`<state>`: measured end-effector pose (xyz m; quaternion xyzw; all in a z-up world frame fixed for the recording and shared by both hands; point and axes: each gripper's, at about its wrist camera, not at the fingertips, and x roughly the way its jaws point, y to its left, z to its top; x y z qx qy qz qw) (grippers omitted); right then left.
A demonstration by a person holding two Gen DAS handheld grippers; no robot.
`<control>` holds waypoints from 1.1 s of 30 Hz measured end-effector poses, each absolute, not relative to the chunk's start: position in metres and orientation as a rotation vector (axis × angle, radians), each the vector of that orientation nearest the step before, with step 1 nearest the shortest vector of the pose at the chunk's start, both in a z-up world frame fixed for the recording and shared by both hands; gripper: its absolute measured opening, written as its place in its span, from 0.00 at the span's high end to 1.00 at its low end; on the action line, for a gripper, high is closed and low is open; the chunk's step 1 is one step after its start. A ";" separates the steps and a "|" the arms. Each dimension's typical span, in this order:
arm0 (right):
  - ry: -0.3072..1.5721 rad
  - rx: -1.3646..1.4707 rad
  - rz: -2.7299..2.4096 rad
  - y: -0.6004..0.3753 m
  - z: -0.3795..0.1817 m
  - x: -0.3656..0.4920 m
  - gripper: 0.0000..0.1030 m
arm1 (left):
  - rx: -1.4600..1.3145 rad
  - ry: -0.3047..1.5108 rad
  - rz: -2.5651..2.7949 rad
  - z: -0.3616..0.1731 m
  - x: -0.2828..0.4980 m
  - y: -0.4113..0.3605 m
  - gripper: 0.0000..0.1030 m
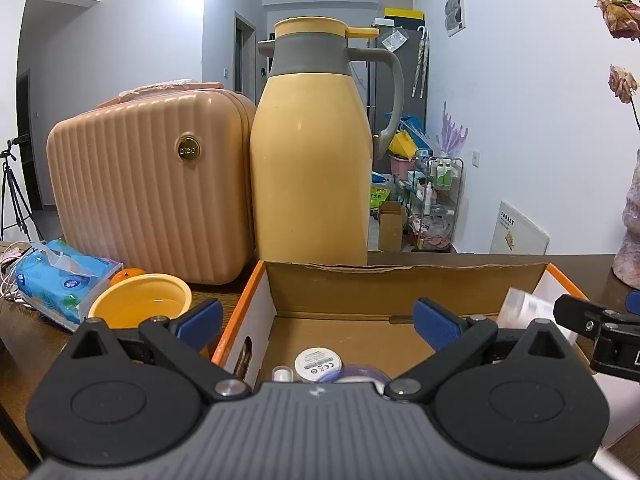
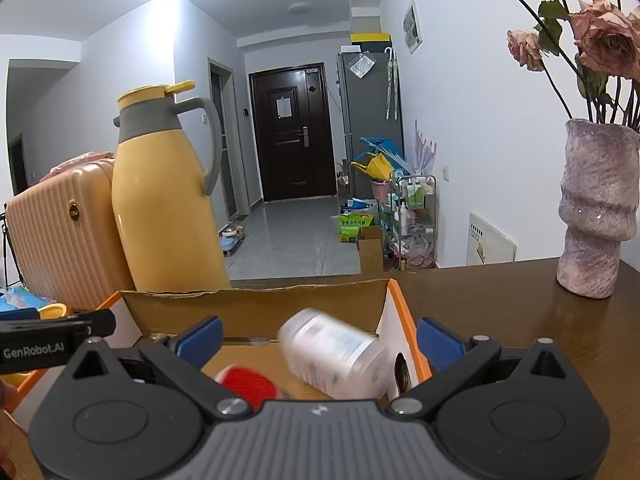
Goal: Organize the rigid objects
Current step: 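Lower the lid and container into the box and open both tools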
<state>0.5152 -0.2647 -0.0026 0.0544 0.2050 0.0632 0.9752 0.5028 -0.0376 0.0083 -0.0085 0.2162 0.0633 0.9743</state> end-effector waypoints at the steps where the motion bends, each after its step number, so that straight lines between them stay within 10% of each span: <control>1: 0.415 0.108 0.126 -0.264 -0.002 0.515 0.00 | -0.019 0.435 0.127 0.008 0.502 -0.038 0.00; 33: 0.324 0.039 0.123 -0.278 0.028 0.389 0.00 | -0.078 0.421 0.112 0.025 0.407 -0.019 0.00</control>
